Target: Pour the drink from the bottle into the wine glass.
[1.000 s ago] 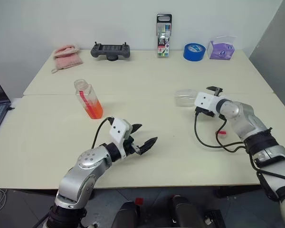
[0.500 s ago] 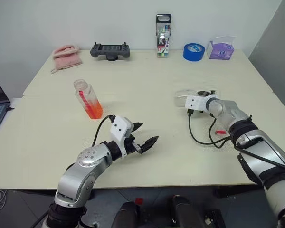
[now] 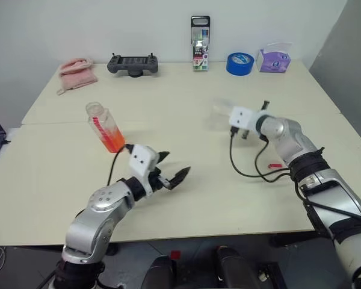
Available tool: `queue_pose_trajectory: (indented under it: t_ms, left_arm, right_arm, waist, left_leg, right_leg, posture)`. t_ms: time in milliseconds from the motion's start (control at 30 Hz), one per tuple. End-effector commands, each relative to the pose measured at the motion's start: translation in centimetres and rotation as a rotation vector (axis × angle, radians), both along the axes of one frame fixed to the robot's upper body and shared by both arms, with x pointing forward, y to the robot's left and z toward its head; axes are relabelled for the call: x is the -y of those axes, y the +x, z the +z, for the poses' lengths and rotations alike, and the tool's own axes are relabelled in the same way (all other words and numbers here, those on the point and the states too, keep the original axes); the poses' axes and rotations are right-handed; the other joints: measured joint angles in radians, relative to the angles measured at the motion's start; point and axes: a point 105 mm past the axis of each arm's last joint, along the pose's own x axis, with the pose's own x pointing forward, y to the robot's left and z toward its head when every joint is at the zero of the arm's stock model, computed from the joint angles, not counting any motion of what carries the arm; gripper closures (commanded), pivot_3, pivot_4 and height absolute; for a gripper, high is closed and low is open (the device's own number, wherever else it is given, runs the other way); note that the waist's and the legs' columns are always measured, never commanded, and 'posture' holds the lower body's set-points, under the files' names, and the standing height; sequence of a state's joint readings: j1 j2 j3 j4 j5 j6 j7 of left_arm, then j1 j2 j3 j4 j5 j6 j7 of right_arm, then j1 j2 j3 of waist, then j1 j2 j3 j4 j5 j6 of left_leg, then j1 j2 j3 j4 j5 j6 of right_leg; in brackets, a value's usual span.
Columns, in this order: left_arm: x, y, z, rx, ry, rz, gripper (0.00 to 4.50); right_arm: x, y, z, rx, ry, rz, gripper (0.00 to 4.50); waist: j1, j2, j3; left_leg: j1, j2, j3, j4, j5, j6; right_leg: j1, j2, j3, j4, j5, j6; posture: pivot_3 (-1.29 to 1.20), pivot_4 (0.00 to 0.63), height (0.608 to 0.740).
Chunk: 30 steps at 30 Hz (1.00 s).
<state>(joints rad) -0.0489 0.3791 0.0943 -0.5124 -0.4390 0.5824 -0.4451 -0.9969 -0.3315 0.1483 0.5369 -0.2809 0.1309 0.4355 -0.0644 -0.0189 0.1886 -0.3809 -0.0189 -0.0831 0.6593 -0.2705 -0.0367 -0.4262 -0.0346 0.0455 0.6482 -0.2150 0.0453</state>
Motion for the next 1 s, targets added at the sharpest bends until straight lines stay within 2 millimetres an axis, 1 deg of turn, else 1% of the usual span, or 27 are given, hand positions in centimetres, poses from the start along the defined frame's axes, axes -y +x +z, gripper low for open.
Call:
queue_pose_trajectory:
  t_ms: [33, 67, 100, 133, 167, 300, 433, 567, 600, 667, 767, 867, 1000]
  left_arm:
    - [-1.2, -1.1, 2.2, 0.103, -0.046, 0.063, 0.00]
    - [-1.4, -1.3, 2.1, 0.096, -0.047, 0.070, 0.00]
    - [-1.4, -1.5, 2.0, 0.089, -0.043, 0.070, 0.00]
    - [-1.3, -1.5, 1.9, 0.084, -0.040, 0.069, 0.00]
    - [-1.3, -1.5, 1.8, 0.083, -0.037, 0.068, 0.00]
    - [-1.4, -1.2, 2.1, 0.090, -0.036, 0.079, 0.00]
    - [-1.4, -1.3, 2.0, 0.083, -0.036, 0.084, 0.00]
    - [-1.0, -1.4, 1.7, 0.074, -0.034, 0.074, 0.00]
    - [-1.0, -1.3, 1.8, 0.073, -0.035, 0.073, 0.00]
    - [-1.0, -1.3, 1.8, 0.073, -0.035, 0.074, 0.00]
    - [-1.4, -1.2, 1.3, 0.054, -0.016, 0.074, 0.00]
    - [-2.0, -0.9, 1.1, 0.045, -0.021, 0.096, 0.00]
    - [-2.0, -0.8, 1.1, 0.045, -0.025, 0.096, 0.00]
  right_arm:
    - [-1.9, -1.6, 3.3, 0.014, 0.423, 0.061, 4.23]
    - [-2.8, -1.9, 3.1, -0.014, 0.561, 0.100, 4.23]
    - [-3.4, -2.1, 2.4, -0.060, 0.697, 0.113, 4.23]
    - [-4.0, -2.2, 1.5, -0.098, 0.779, 0.122, 4.23]
    - [-4.8, -2.4, 0.5, -0.122, 0.809, 0.138, 4.23]
    - [-6.5, -2.8, -2.4, -0.147, 0.800, 0.128, 4.23]
    - [-7.8, -3.3, -5.1, -0.162, 0.735, 0.110, 4.23]
    - [-7.3, -3.6, -8.5, -0.197, 0.685, 0.049, 4.23]
    - [-7.2, -3.9, -9.3, -0.208, 0.666, 0.049, 4.23]
    - [-7.1, -4.4, -10.3, -0.221, 0.644, 0.052, 4.23]
    - [-6.5, -5.4, -12.7, -0.300, 0.637, 0.056, 4.24]
    - [-6.1, -6.1, -13.7, -0.324, 0.613, 0.065, 4.24]
    - [-6.2, -5.9, -13.5, -0.346, 0.606, 0.061, 4.25]
  waist:
    - [0.005, 0.000, 0.000]
    - [0.009, 0.000, -0.001]
    - [0.018, -0.001, -0.001]
    - [0.027, -0.001, -0.001]
    - [0.036, -0.001, -0.001]
    - [0.044, -0.001, -0.001]
    - [0.032, -0.001, -0.001]
    - [0.026, -0.001, -0.001]
    - [0.025, -0.001, -0.001]
    - [0.024, -0.001, -0.002]
    - [0.023, -0.001, -0.003]
    - [0.023, -0.001, -0.005]
    - [0.023, -0.001, -0.006]
  left_leg:
    - [0.000, 0.002, 0.000, 0.000, 0.000, 0.000]
    - [0.000, 0.004, -0.001, 0.001, 0.000, -0.001]
    - [0.000, 0.005, -0.001, 0.001, -0.001, -0.001]
    - [0.001, 0.005, -0.003, 0.002, 0.000, -0.001]
    - [0.001, 0.004, -0.003, 0.002, 0.000, -0.001]
    - [0.000, -0.004, -0.002, 0.003, 0.000, -0.001]
    - [0.000, -0.005, 0.000, 0.002, 0.000, -0.001]
    - [0.002, -0.003, 0.000, 0.001, 0.000, -0.001]
    - [0.002, -0.002, -0.001, 0.001, 0.000, -0.001]
    - [0.003, -0.002, 0.000, 0.001, 0.000, -0.001]
    - [0.004, -0.002, -0.001, 0.001, -0.001, -0.001]
    - [0.005, -0.002, 0.000, 0.001, -0.001, -0.001]
    - [0.006, -0.002, 0.000, 0.000, -0.001, -0.001]
  right_leg:
    - [0.000, 0.000, -0.001, 0.000, 0.000, 0.000]
    - [0.001, 0.000, -0.003, 0.000, 0.000, 0.000]
    - [0.002, 0.002, -0.004, 0.000, 0.000, 0.000]
    - [0.004, 0.003, -0.005, -0.001, 0.000, -0.001]
    - [0.005, 0.003, -0.005, -0.002, 0.001, -0.001]
    - [0.005, -0.002, -0.004, -0.003, 0.001, -0.001]
    - [0.004, -0.001, -0.003, -0.003, 0.001, -0.001]
    - [0.003, 0.003, -0.003, -0.001, 0.001, -0.001]
    - [0.003, 0.004, -0.003, -0.001, 0.001, -0.001]
    - [0.004, 0.004, -0.002, -0.001, 0.000, -0.001]
    - [0.006, 0.004, -0.002, -0.002, 0.000, -0.001]
    - [0.007, 0.004, -0.002, -0.002, 0.000, -0.001]
    - [0.007, 0.004, -0.002, -0.002, 0.000, -0.002]
  posture:
    - [0.00, 0.150, 0.740]
    - [0.00, 0.150, 0.740]
    - [0.00, 0.150, 0.740]
    - [0.00, 0.150, 0.740]
    - [0.00, 0.150, 0.740]
    - [0.00, 0.150, 0.740]
    - [0.00, 0.150, 0.740]
    - [0.00, 0.150, 0.740]
    - [0.00, 0.150, 0.740]
    - [0.00, 0.150, 0.740]
    - [0.00, 0.150, 0.740]
    - [0.00, 0.150, 0.740]
    - [0.00, 0.150, 0.740]
